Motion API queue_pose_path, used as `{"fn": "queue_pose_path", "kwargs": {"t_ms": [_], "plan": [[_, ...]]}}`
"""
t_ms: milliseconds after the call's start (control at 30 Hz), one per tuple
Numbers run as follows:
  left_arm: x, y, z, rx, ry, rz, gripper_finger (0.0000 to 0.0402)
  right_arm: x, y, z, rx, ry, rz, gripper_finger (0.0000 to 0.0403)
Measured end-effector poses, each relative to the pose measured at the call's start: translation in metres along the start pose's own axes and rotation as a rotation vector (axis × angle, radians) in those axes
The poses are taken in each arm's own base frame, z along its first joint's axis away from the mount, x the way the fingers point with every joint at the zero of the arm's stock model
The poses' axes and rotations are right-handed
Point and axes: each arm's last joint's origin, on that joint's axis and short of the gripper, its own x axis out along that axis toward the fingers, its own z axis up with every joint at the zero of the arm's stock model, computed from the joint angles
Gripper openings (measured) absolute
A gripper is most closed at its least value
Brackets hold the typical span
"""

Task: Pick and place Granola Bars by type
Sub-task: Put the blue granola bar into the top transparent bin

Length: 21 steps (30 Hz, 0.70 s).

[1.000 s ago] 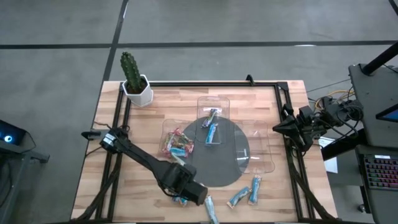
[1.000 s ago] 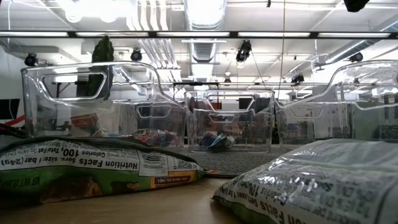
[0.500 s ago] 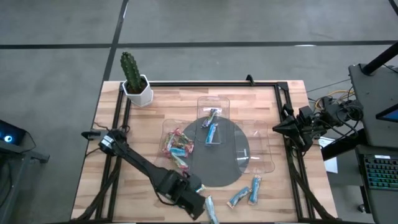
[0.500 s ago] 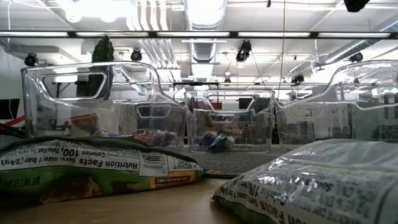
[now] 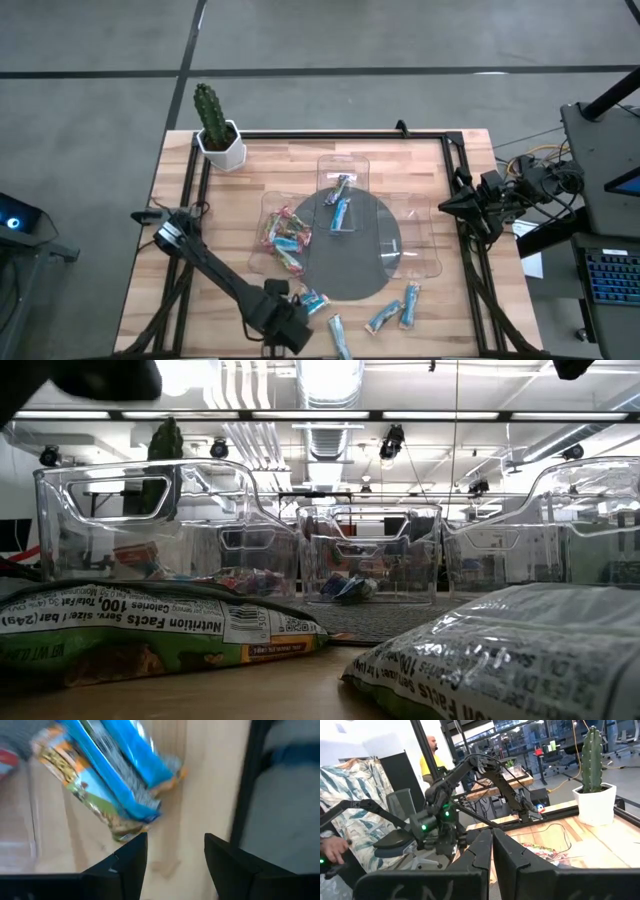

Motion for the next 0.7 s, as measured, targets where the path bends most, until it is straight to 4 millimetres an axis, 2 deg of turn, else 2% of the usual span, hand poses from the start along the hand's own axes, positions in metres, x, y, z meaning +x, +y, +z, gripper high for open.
{"fn": "queue_pose_path", "kwargs": {"t_ms": [233, 433, 700], "plan": [[0.027, 0.016, -0.012, 0.291, 0.075, 0.138, 0.0177, 0.0, 0.0, 0.0, 0.0, 0.0, -0.001, 0.0009], [0.029, 0.022, -0.009, 0.456, 0.033, 0.261, 0.0177, 0.0, 0.0, 0.0, -0.002, 0.0, -0.001, 0.0009], [0.029, 0.019, 0.005, 0.521, -0.092, 0.225, 0.0177, 0.0, -0.001, -0.002, -0.008, 0.021, -0.009, 0.0009]]}}
